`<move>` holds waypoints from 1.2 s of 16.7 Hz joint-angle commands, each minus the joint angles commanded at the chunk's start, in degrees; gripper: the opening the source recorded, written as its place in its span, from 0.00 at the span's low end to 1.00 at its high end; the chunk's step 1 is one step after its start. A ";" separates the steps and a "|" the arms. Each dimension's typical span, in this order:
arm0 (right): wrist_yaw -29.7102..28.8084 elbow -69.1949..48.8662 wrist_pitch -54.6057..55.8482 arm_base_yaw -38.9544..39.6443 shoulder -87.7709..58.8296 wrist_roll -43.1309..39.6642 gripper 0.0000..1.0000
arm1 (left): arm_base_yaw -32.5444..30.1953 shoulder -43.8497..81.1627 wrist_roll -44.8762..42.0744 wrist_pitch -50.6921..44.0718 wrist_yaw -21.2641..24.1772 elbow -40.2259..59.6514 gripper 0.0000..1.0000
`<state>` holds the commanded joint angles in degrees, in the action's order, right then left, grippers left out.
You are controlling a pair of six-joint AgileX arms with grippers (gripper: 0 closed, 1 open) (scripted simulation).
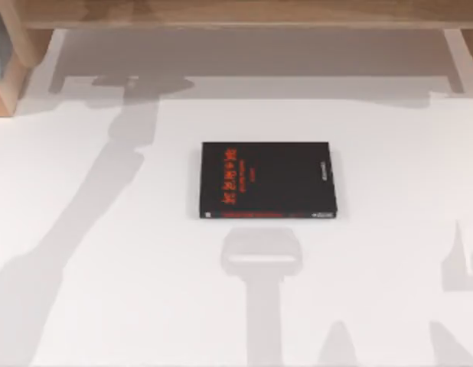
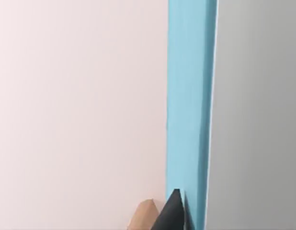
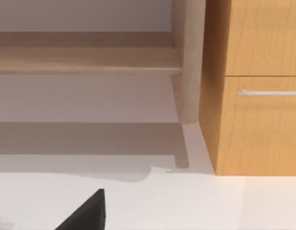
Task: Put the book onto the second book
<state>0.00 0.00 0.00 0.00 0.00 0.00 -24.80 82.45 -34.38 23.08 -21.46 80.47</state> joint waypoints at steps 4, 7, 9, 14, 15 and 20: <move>0.00 0.00 0.00 0.00 0.00 0.00 1.00 | -14.37 3.22 -8.83 -3.33 -8.20 -4.01 0.00; 0.00 0.00 0.00 0.00 0.00 0.00 1.00 | -21.59 9.70 -14.55 -6.13 -13.08 -7.99 0.00; 0.00 0.00 0.00 0.00 0.00 0.00 1.00 | -24.75 15.20 -17.71 -7.91 -15.65 -10.77 0.00; 0.00 0.00 0.00 0.00 0.00 0.00 1.00 | -28.69 28.41 -22.97 -11.21 -19.84 -16.56 0.00; 0.00 0.00 0.00 0.00 0.00 0.00 1.00 | -28.99 30.31 -23.55 -11.60 -20.30 -17.31 0.00; 0.00 0.00 0.00 0.00 0.00 0.00 1.00 | -29.28 32.84 -24.26 -12.07 -20.88 -18.30 0.00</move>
<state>0.00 0.00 0.00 0.00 0.00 0.00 -54.08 115.28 -58.64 11.01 -42.34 62.17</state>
